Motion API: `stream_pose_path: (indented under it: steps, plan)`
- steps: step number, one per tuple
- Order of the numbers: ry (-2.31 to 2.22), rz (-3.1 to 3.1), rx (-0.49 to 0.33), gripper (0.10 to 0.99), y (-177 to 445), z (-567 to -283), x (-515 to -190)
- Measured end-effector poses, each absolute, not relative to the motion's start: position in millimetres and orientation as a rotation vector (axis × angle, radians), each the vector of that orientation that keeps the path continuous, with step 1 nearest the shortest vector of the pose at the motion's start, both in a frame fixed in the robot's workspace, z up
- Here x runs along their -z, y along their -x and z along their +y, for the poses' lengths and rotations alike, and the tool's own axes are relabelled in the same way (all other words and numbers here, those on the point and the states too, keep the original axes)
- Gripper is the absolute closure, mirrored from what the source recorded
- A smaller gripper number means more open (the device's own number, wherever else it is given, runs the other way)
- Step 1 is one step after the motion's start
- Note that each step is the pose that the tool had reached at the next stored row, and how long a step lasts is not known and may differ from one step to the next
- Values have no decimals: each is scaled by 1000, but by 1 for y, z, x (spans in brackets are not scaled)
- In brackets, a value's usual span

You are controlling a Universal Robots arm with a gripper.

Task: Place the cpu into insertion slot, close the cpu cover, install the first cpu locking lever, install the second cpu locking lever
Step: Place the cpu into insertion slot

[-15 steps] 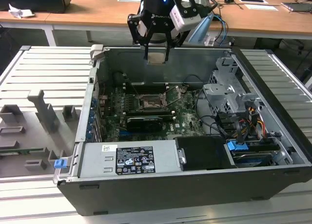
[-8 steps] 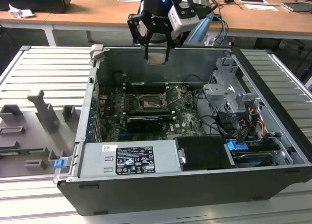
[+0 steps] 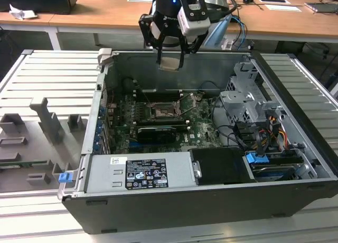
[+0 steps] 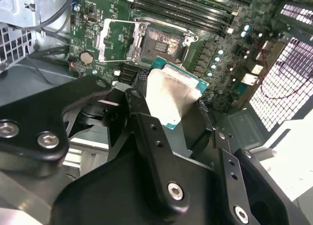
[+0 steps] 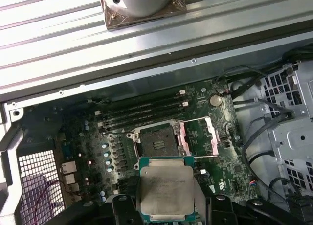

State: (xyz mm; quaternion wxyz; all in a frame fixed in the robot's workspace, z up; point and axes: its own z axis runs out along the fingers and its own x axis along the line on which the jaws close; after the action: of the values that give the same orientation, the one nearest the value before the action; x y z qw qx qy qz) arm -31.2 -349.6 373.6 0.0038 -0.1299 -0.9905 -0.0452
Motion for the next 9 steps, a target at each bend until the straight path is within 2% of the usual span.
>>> stream_pose_path:
  steps: [9]
  plan:
    - [465,-3098,141,557,31,-350,-370]
